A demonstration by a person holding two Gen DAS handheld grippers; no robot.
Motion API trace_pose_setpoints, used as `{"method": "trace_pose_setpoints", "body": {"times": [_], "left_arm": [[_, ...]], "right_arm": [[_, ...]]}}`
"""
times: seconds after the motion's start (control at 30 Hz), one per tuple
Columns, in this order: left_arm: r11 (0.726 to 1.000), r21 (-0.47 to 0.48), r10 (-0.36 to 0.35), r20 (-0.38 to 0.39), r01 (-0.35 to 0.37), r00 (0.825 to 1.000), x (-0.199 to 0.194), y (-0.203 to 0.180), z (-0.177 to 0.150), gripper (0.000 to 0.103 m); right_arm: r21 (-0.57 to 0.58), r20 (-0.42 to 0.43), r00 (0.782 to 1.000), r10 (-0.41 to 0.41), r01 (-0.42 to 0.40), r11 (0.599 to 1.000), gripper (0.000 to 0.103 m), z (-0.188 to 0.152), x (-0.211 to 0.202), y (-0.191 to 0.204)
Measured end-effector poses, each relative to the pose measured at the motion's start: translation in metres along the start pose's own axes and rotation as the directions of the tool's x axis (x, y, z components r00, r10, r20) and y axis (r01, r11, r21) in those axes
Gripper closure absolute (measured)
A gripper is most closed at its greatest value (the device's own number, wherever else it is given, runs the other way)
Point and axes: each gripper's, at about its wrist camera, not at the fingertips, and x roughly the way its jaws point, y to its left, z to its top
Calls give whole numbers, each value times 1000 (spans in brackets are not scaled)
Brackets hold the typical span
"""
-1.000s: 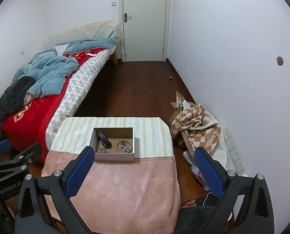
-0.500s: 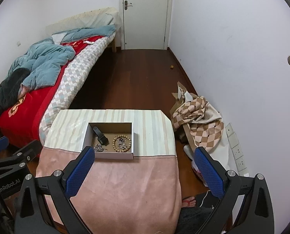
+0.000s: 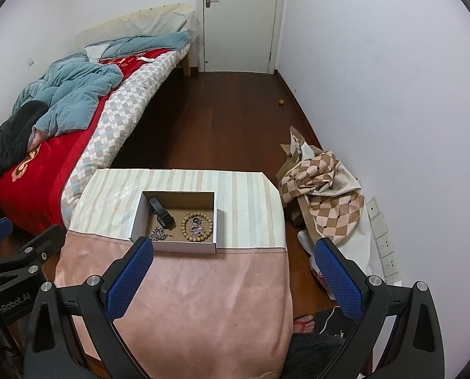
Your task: Organize jewelry
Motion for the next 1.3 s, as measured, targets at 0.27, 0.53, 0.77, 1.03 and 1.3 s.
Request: {"method": "trace_pose_setpoints", "body": {"times": [0.27, 0.53, 0.77, 1.03, 1.3], "left_arm": [[1000, 2, -2, -3, 2, 1000, 1, 2, 0, 1], [1000, 1, -1, -5, 1, 1000, 2, 1, 0, 1], [1000, -1, -2, -4, 2, 1000, 2, 2, -1, 1], [1000, 2, 2, -10, -2, 1000, 5, 5, -4, 1], [1000, 12, 9, -5, -9, 1000, 6, 5, -8, 1]], "right_arm": [[2, 0, 1000, -2, 2, 1000, 0, -1, 0, 0], [-1, -6, 1000, -2, 2, 1000, 0, -3, 2, 0], [-2, -8, 1000, -1, 1, 1000, 0, -4, 3, 1], [-3, -10, 1000, -1, 1, 1000, 0, -4, 4, 1], [-6, -10, 1000, -3, 3, 1000, 0, -4, 4, 1]]}}
